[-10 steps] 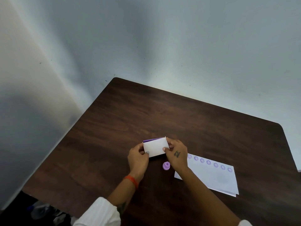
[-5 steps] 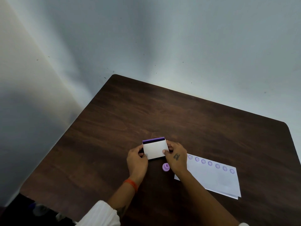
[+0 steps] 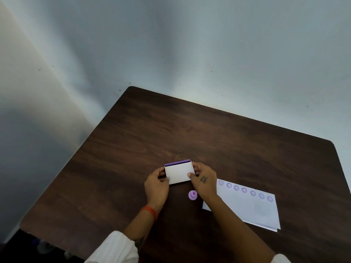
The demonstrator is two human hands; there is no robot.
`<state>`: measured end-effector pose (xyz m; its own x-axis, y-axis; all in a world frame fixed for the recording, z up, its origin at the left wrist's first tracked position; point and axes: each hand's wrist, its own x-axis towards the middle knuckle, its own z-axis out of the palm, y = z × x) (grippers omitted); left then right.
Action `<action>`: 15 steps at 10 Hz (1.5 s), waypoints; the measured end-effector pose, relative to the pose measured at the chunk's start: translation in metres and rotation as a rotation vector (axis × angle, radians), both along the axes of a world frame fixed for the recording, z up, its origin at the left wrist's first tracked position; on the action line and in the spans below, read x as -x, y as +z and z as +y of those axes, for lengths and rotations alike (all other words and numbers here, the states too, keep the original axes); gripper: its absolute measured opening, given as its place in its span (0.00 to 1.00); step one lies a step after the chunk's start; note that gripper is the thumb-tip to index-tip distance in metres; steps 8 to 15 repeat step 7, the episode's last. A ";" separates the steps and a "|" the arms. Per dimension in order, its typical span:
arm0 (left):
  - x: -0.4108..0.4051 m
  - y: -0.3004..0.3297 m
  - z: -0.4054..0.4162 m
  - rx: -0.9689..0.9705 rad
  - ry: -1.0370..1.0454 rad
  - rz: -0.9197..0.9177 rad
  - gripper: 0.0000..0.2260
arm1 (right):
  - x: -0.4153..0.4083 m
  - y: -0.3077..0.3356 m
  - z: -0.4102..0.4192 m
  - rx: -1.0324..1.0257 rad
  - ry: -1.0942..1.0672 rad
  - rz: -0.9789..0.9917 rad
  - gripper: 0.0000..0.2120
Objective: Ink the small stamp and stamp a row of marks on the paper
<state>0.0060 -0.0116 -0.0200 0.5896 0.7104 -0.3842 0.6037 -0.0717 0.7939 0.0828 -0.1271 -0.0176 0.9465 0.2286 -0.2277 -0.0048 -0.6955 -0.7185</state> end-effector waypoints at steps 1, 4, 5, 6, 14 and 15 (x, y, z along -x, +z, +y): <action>-0.001 -0.001 0.002 -0.003 -0.001 0.001 0.17 | -0.003 0.000 0.000 0.010 0.019 -0.008 0.17; -0.001 0.000 0.006 0.009 0.001 0.031 0.14 | -0.007 0.003 0.004 0.100 0.041 -0.041 0.15; -0.001 0.000 0.008 0.027 0.002 0.020 0.13 | -0.008 0.003 0.005 0.139 0.076 -0.067 0.16; -0.001 0.005 0.009 0.052 -0.012 0.030 0.12 | -0.011 0.009 0.005 0.181 0.150 -0.057 0.15; 0.000 0.011 0.009 -0.009 0.004 0.045 0.13 | -0.011 0.016 0.006 0.184 0.164 -0.139 0.13; 0.000 0.011 0.009 -0.009 0.004 0.045 0.13 | -0.011 0.016 0.006 0.184 0.164 -0.139 0.13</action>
